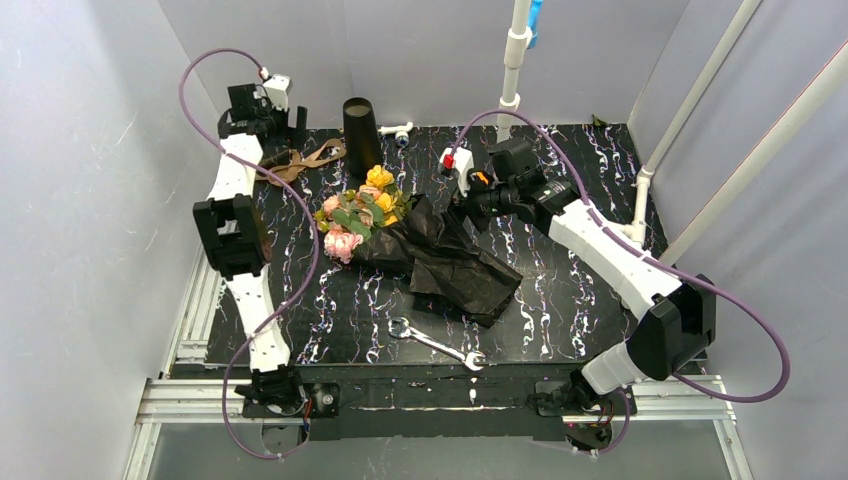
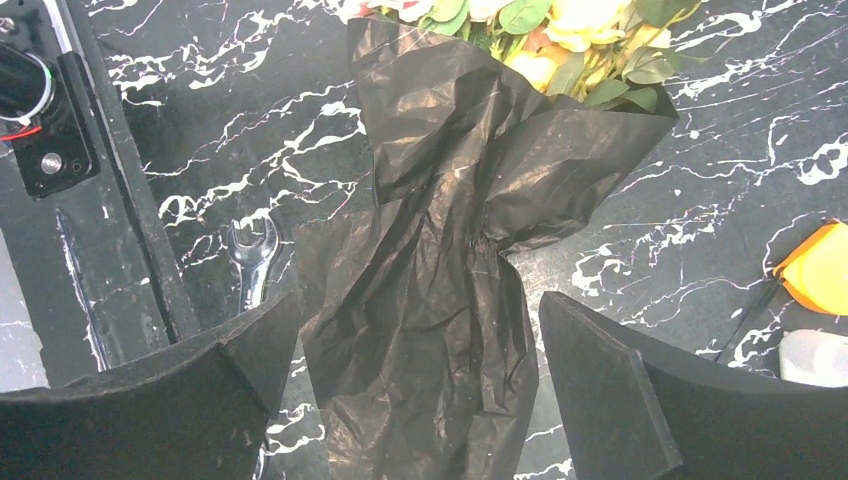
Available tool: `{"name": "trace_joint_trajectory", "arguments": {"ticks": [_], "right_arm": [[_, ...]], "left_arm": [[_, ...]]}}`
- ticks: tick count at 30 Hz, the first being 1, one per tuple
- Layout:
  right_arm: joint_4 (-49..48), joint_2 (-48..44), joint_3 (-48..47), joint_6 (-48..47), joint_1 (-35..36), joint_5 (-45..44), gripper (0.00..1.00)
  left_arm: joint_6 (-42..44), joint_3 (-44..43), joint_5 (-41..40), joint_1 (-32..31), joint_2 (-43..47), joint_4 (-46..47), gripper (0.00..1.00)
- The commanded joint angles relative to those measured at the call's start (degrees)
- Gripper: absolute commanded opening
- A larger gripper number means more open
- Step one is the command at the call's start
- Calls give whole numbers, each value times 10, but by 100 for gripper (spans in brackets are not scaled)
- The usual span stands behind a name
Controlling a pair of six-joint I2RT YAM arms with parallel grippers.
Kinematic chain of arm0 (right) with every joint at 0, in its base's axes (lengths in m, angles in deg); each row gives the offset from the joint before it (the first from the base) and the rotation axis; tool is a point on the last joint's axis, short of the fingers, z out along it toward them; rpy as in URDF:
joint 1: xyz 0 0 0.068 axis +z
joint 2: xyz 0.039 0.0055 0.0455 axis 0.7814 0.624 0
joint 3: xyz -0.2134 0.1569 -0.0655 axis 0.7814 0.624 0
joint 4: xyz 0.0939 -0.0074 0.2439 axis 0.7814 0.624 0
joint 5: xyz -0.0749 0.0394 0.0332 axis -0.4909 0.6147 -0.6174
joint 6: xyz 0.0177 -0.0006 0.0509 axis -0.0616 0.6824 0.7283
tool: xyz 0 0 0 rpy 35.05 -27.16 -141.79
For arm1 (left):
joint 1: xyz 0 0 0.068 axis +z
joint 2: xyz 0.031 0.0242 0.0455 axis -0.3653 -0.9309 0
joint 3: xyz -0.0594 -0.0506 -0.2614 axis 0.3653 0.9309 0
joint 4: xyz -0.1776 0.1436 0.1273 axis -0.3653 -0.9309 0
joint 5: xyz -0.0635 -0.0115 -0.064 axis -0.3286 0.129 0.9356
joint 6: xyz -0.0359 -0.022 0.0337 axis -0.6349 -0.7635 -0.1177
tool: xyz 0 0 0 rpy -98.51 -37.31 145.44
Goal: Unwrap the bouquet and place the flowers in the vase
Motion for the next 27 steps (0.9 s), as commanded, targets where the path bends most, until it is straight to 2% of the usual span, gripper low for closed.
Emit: {"name": "trace_joint_trajectory", "arguments": {"ticks": [1,4,8,15,21,27], "right_arm": [[9,10,1,-13,-2,22,97],[29,11,3,-29,-1,45,92],[30,5,27,-10,14,71,87],[10,9,85,-18,91,15,93],[2,39,98,-50,120,-33,95],[-8,73,106,-79,142,-63,92]], "left_arm": [[-4,44,64,10,171,-29,98],[3,135,108,13,265,-11,98],[11,310,166,13,408,34,98],[-25,479,193,12,580,41,98],[-32,560,227,11,669,29,98],[-16,590,239,7,708,13,98]]}}
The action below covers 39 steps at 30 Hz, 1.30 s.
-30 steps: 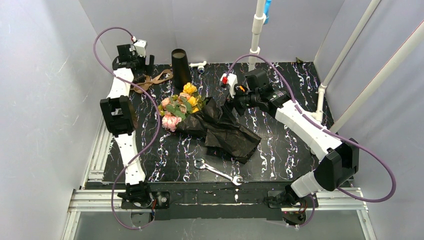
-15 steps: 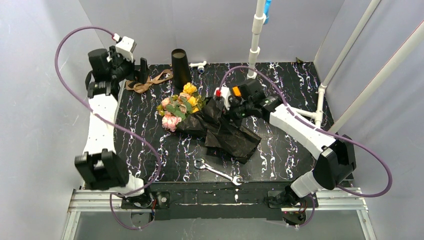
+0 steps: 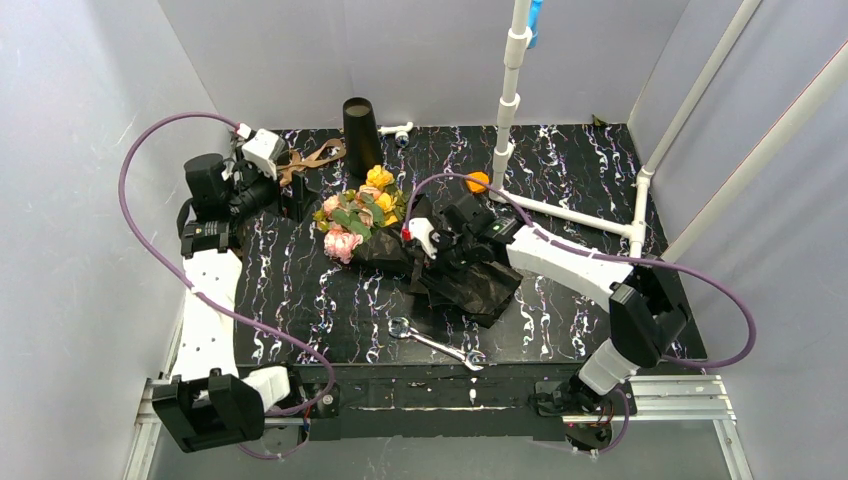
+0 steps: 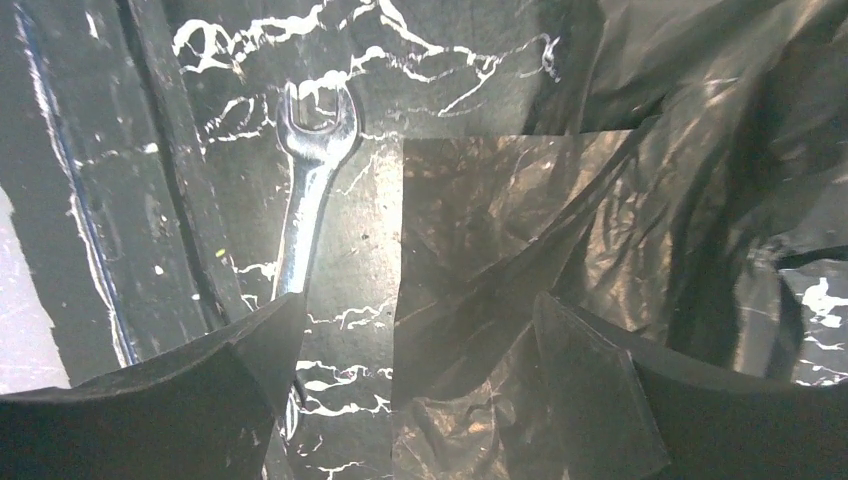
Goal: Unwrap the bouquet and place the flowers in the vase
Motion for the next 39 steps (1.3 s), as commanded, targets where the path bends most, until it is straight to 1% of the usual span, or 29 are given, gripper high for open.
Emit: {"name": "trace_joint_trajectory", "arguments": {"ticks": [1,5,7,8,12,13,15,16,19,22,23,25,29,34,38,39], "right_arm": [[-24,20,10,-29,16,-31,91],[-34,32,12,-29,17,-41,82],[-34,32,8,-29,17,-44,75],[-34,31,7,-29,17,-47,70],[-40,31,13,-33,17,-64,38],[-41,32,10,-34,17,-65,26],[-36,29,0,-33,17,-66,7],[-34,27,-6,-32,17,-65,1],[-29,20,-28,-24,17,-63,1],[-27,9,-57,-4,16,-64,1],[-27,4,-68,5,15,-64,1],[-29,-6,-84,28,9,-63,1],[-48,-32,-86,82,-30,-42,1],[-63,-62,-86,128,-81,-28,1],[-68,-78,-90,146,-123,-30,1],[-66,-79,-91,147,-132,-30,1]], "left_arm": [[15,16,33,-5,38,-15,98],[28,22,42,-12,48,-31,98],[38,24,48,-21,52,-45,98],[50,27,48,-26,55,-51,98],[58,38,43,-43,60,-55,98],[59,38,43,-45,58,-56,98],[61,38,46,-50,54,-57,98],[67,39,50,-52,53,-58,98],[102,39,74,-62,45,-77,98],[175,42,97,-85,38,-130,94],[200,47,98,-89,37,-142,94],[240,61,91,-122,35,-150,94],[271,83,87,-158,18,-150,94],[331,111,65,-208,-4,-137,97],[352,140,23,-257,-38,-72,98],[359,143,15,-268,-48,-59,100]]}}
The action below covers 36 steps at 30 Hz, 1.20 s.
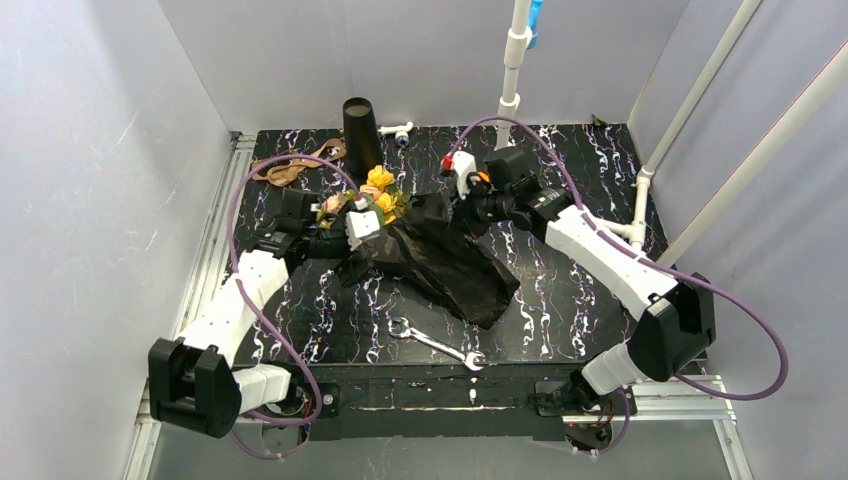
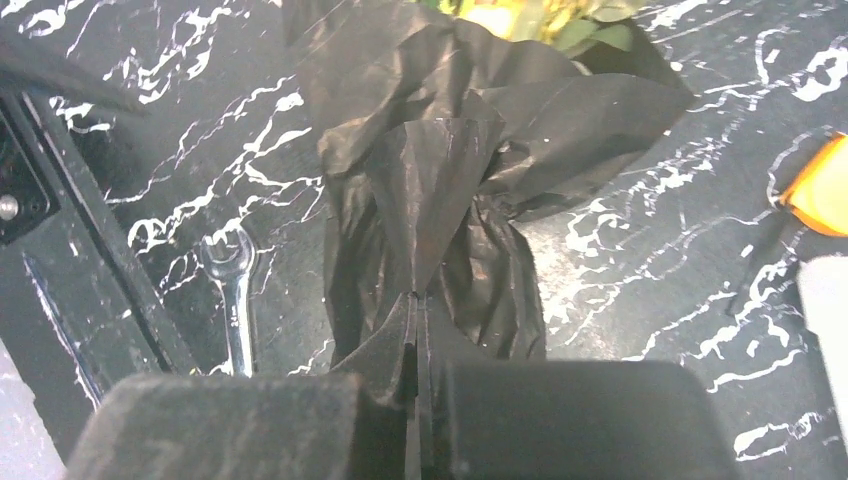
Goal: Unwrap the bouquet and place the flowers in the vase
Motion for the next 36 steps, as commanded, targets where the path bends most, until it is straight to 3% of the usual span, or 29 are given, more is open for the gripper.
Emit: {"name": "trace_joint_trajectory", "arguments": {"ticks": [1,4,8,11,20,24,36], "right_arm": [[-20,-25,-30,32,-37,12,1],[-9,-19,-32,37,-59,11,1],[-15,-14,-38,44,-84,6,1],[-16,-10,-41,31,-102,-18,1],[-40,12,-18,-72,-151,-163,1],[-76,28,9,-110,-158,-214,1],[-105,107,16,-166,-179,-298,1]], "left_arm": [[54,21,-41,-48,-37,64,100],[54,33,-77,-74,-70,132,92],[75,53,-121,-98,-117,212,89],[114,56,-136,-104,-156,219,88],[161,47,-177,-97,-198,95,42],[172,64,-187,-93,-185,75,29],[204,64,-179,-17,-152,15,20]]}}
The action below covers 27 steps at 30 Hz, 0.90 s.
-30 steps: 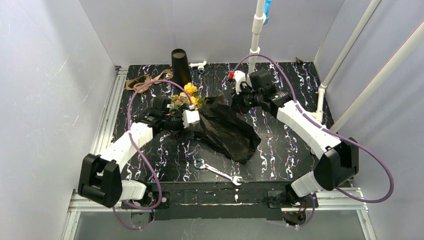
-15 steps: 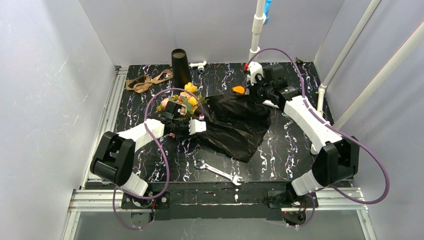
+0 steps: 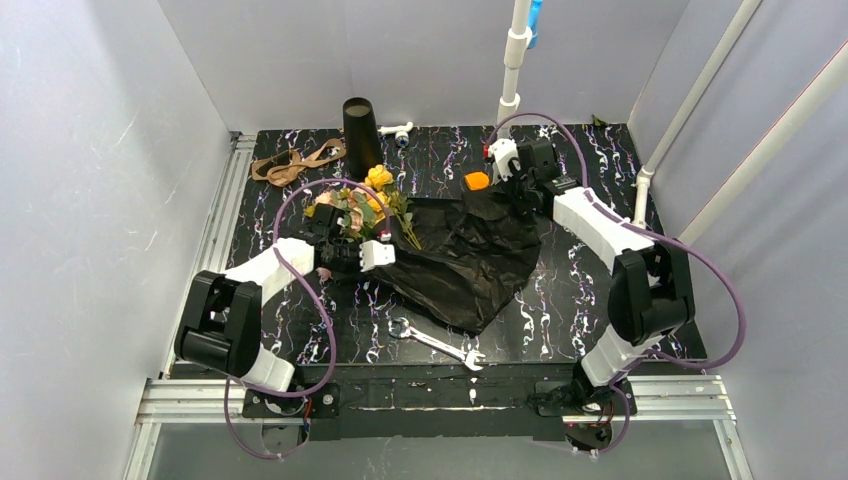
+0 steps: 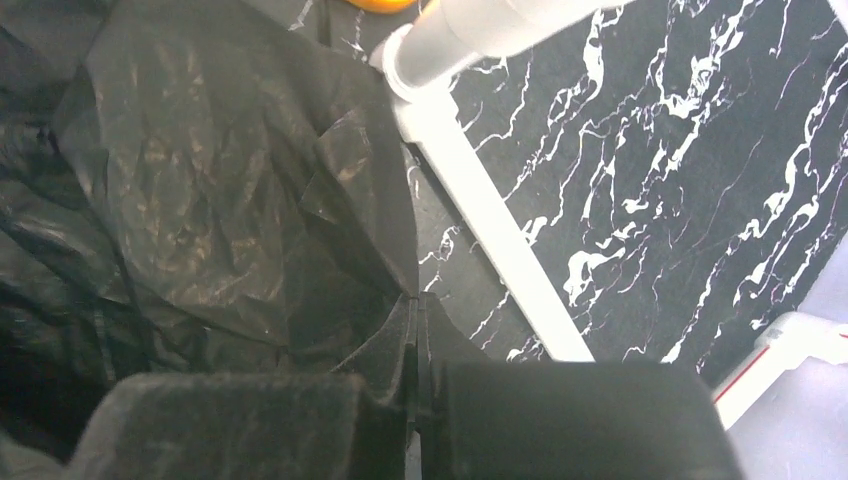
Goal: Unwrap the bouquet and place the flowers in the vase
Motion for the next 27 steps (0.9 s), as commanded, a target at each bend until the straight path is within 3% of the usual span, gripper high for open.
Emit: {"name": "trace_joint_trajectory", "arguments": {"ticks": [1,3,6,12,16,20,27], "right_arm": [[-24,18,-10,-20,-12,-34,1],[-17,25,-14,-14,-12,-21,3],[-2,30,-23,-3,-12,-6,18],[53,23,-59,29,-12,20,69],[69,-3,-78,51,-12,47,90],[86,-18,-100,63,-12,93,98],[95,-27,-155,97,-12,96,98]], "left_arm": [[28,5,2,31,37,-61,20],[29,0,11,34,50,-75,22],[1,-25,63,34,89,-104,28],[-102,-83,162,30,178,-141,66],[-169,-131,184,29,199,-164,82],[-249,-171,189,30,172,-147,98],[-465,-283,151,29,32,-72,98]]}}
